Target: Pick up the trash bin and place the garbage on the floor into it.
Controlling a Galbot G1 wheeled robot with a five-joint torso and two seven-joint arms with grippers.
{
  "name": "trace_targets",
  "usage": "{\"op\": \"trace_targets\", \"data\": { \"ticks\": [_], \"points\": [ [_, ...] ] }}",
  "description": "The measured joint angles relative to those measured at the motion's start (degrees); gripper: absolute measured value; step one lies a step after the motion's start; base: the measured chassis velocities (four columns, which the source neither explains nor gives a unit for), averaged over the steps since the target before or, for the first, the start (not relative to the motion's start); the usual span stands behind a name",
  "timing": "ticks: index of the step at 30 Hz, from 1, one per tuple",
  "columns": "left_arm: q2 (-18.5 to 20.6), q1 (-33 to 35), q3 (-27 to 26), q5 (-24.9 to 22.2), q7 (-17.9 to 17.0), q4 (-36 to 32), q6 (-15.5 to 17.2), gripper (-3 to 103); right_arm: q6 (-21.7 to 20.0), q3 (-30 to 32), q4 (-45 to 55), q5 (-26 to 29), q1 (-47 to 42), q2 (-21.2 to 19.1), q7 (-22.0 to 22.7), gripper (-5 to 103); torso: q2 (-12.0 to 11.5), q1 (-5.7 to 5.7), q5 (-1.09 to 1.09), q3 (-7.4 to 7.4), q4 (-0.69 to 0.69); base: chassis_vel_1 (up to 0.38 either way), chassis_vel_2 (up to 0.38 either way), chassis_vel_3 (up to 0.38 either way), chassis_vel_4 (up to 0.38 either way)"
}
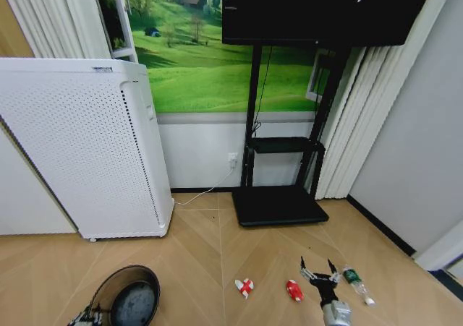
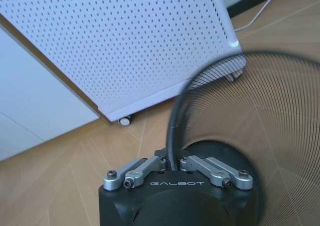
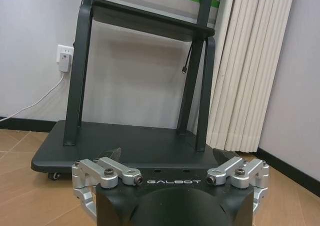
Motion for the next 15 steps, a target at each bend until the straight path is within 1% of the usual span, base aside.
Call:
{"op": "trace_targets", "data": {
  "ticks": [1,3,5,7,8,9,11,12,13,14,15],
  "points": [
    [-0.13,-0.18,-0.01,0.68,0.00,-0.15,-0.30,8,0.03,0.00,-0.01,-0.02,0.00,0.02,0.00,100,0.00,0.00,-0.01,0.00,0.00,0.000,0.000,0.000,0.000],
    [-0.27,-0.44,-0.18,2.15,-0.14,-0.53,-0.96,3,0.06,0.00,-0.02,-0.04,0.03,0.03,0.00,100,0.00,0.00,0.04,0.00,0.03,0.000,0.000,0.000,0.000],
    [-0.37,-0.55,-0.12,2.55,0.15,-0.81,-1.38,3,0.09,-0.02,-0.02,-0.05,0.05,0.04,0.00,100,0.00,0.00,0.03,0.00,0.04,0.000,0.000,0.000,0.000],
    [-0.48,-0.76,-0.02,2.94,0.41,-1.15,-2.02,3,0.20,0.00,-0.05,-0.06,0.14,0.04,0.01,100,0.00,0.00,-0.02,0.00,-0.01,0.000,0.000,0.000,0.000],
    [-0.48,-0.76,-0.02,2.94,0.41,-1.15,-2.02,3,0.20,0.00,-0.05,-0.06,0.14,0.04,0.01,100,0.00,0.00,-0.02,0.00,-0.01,0.000,0.000,0.000,0.000],
    [-0.52,-0.86,-0.03,3.25,0.47,-1.21,-2.29,3,0.26,0.00,-0.13,-0.08,0.16,0.07,0.01,100,0.00,0.00,0.03,0.00,-0.02,0.000,0.000,0.000,0.000],
    [-0.52,-0.94,-0.06,3.93,1.16,-1.34,-3.11,3,0.44,0.00,-0.31,-0.12,0.21,0.13,0.07,100,0.00,0.00,0.01,-0.01,0.03,0.000,0.000,0.000,0.000],
    [-0.52,-0.94,-0.06,3.93,1.16,-1.34,-3.11,3,0.44,0.00,-0.31,-0.12,0.21,0.13,0.07,100,0.00,0.00,0.01,-0.01,0.03,0.000,0.000,0.000,0.000],
    [-0.37,-1.14,-0.14,4.27,1.75,-1.58,-3.86,3,0.51,0.01,-0.47,-0.13,0.28,0.15,0.16,100,0.00,0.00,-0.01,0.00,0.03,0.000,0.000,0.000,0.000],
    [-0.13,-1.59,-0.34,4.59,2.46,-1.86,-4.80,3,0.57,0.01,-0.64,-0.14,0.33,0.17,0.23,100,0.00,0.00,0.02,0.00,0.02,0.000,0.000,0.000,0.000],
    [-0.13,-1.59,-0.34,4.59,2.46,-1.86,-4.80,3,0.57,0.01,-0.64,-0.14,0.33,0.17,0.23,100,0.00,0.00,0.02,0.00,0.02,0.000,0.000,0.000,0.000]
  ]
}}
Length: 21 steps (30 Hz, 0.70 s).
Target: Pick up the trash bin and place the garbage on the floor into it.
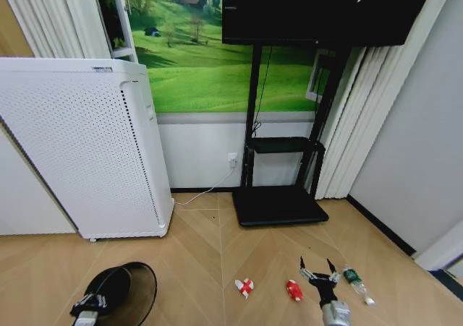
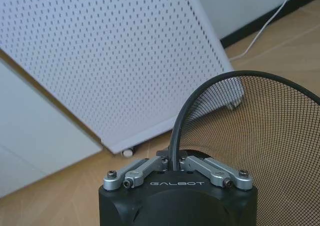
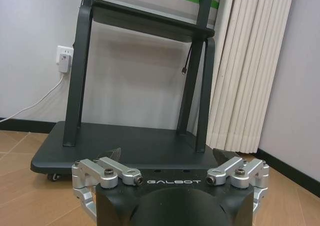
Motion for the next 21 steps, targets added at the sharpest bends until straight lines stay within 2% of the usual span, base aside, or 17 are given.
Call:
{"op": "trace_targets", "data": {
  "ticks": [2,3,6,10,13,15,16,18,19,21],
  "points": [
    [0.55,-1.77,-0.50,0.39,1.74,-0.55,-2.62,3,-0.01,0.02,-0.25,0.00,0.04,0.02,0.10,100,0.00,0.00,-0.01,0.00,-0.02,0.000,0.000,0.000,0.000],
    [0.55,-1.77,-0.50,0.39,1.74,-0.55,-2.62,3,-0.01,0.02,-0.25,0.00,0.04,0.02,0.10,100,0.00,0.00,-0.01,0.00,-0.02,0.000,0.000,0.000,0.000],
    [1.34,-4.71,-1.46,0.86,5.00,-1.72,-6.40,3,-0.65,0.01,-0.34,0.46,-0.16,-0.07,0.11,100,0.00,0.00,-0.01,0.00,-0.03,0.000,0.000,0.000,0.000],
    [1.90,-5.93,-1.87,0.46,6.11,-2.96,-7.27,3,-1.55,-0.23,-0.34,1.86,-0.55,-0.29,0.05,100,0.00,0.00,0.00,0.00,-0.01,0.000,0.000,0.000,0.000],
    [2.65,-7.22,-2.18,-0.59,7.13,-4.72,-8.69,3,-2.86,-0.94,-0.29,4.20,-1.37,-0.85,-0.51,100,0.00,0.00,0.00,0.00,-0.02,0.000,0.000,0.000,0.000],
    [3.41,-8.42,-2.26,-1.31,8.83,-6.69,-11.74,3,-5.16,-1.66,0.05,7.22,-2.35,-1.60,-1.21,100,0.00,0.00,0.00,0.00,-0.02,0.000,0.000,0.000,0.000],
    [3.41,-8.42,-2.26,-1.31,8.83,-6.69,-11.74,3,-5.16,-1.66,0.05,7.22,-2.35,-1.60,-1.21,100,0.00,0.00,0.00,0.00,-0.02,0.000,0.000,0.000,0.000],
    [3.66,-9.49,-2.56,-1.18,10.34,-8.14,-14.35,3,-7.00,-2.07,0.51,10.04,-3.12,-2.02,-1.83,100,0.00,0.00,0.01,0.00,-0.02,0.000,0.000,0.000,0.000],
    [3.66,-9.49,-2.56,-1.18,10.34,-8.14,-14.35,3,-7.00,-2.07,0.51,10.04,-3.12,-2.02,-1.83,100,0.00,0.00,0.01,0.00,-0.02,0.000,0.000,0.000,0.000],
    [3.54,-10.81,-3.12,-0.63,11.88,-9.42,-16.81,3,-8.13,-2.03,1.29,11.30,-3.86,-2.21,-2.81,100,0.01,0.00,0.00,0.00,-0.02,0.000,0.000,0.000,0.000]
  ]
}}
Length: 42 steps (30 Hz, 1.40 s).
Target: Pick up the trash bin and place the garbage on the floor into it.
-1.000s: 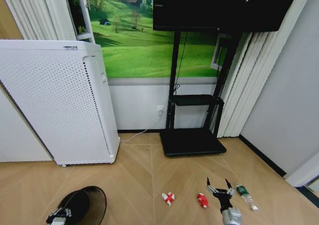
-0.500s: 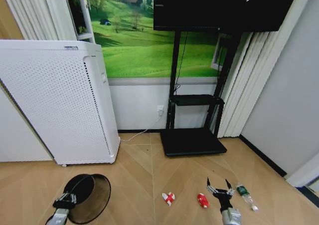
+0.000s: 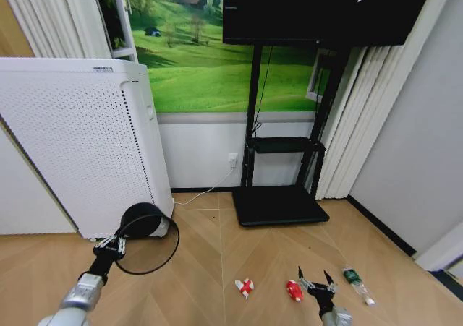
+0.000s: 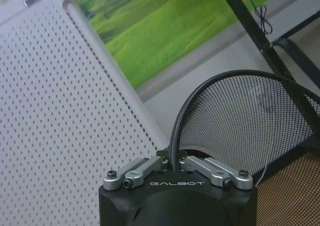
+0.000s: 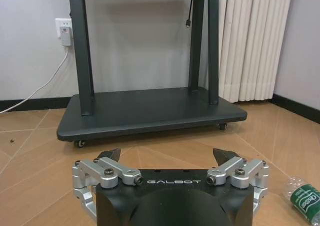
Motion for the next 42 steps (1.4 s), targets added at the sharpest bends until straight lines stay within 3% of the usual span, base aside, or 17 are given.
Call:
{"op": "trace_targets", "data": {
  "ticks": [6,19,42],
  "points": [
    [-0.91,-0.49,-0.75,0.68,2.11,-1.28,-3.50,3,-1.62,1.21,2.31,0.19,-1.06,0.07,-1.97,100,0.00,0.00,0.00,0.00,0.00,0.000,0.000,0.000,0.000],
    [-4.95,0.91,-0.37,2.62,3.00,-0.06,-7.19,3,1.08,1.38,2.24,-5.85,-1.13,0.96,-3.19,100,0.00,0.00,0.00,0.00,0.01,0.000,0.000,0.000,0.000],
    [-5.68,-0.97,2.47,3.09,2.38,2.14,-6.50,3,2.92,0.04,-1.04,-6.14,0.74,0.01,-2.95,100,0.00,-0.01,0.00,0.00,0.01,0.176,0.167,-0.163,-0.178]
  ]
}}
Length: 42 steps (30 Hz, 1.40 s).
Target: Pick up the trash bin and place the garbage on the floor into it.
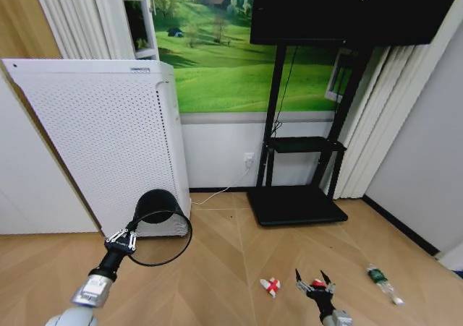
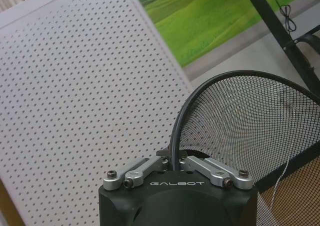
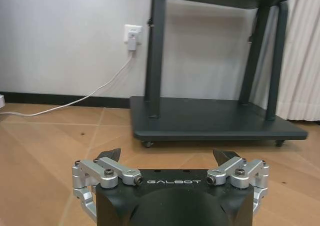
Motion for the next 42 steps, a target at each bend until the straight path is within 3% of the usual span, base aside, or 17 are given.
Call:
{"op": "trace_targets", "data": {
  "ticks": [2,11,22,28,42],
  "points": [
    [-0.37,-0.11,0.54,-0.07,-0.16,0.11,0.40,3,-0.52,-0.48,-0.59,-0.15,0.47,-0.43,0.35,100,0.00,0.00,-0.06,0.00,-0.01,0.184,0.243,-0.181,-0.217],
    [-4.46,-0.70,3.83,-2.54,-2.13,1.56,3.21,3,-5.24,-5.25,-6.27,2.11,3.29,-4.27,3.63,100,0.00,0.00,0.03,0.00,-0.02,0.046,0.025,-0.020,-0.045],
    [-7.71,-1.13,5.73,-2.90,-3.06,2.75,4.73,3,-14.01,-12.57,-12.36,14.31,7.18,-5.68,8.55,100,0.00,0.00,0.00,0.00,0.00,-0.021,-0.019,0.019,0.013],
    [-7.79,-1.15,5.59,-2.14,-3.05,3.38,4.46,3,-14.62,-14.80,-15.29,15.35,9.92,-5.06,9.73,100,0.00,0.00,-0.01,0.00,-0.01,0.000,0.000,0.000,0.000],
    [-7.97,-1.01,5.90,-0.73,-2.96,3.76,3.51,3,-13.70,-13.86,-25.71,10.90,16.90,-3.92,10.94,100,0.00,0.00,0.00,0.01,-0.01,0.000,0.000,0.000,0.000]
  ]
}}
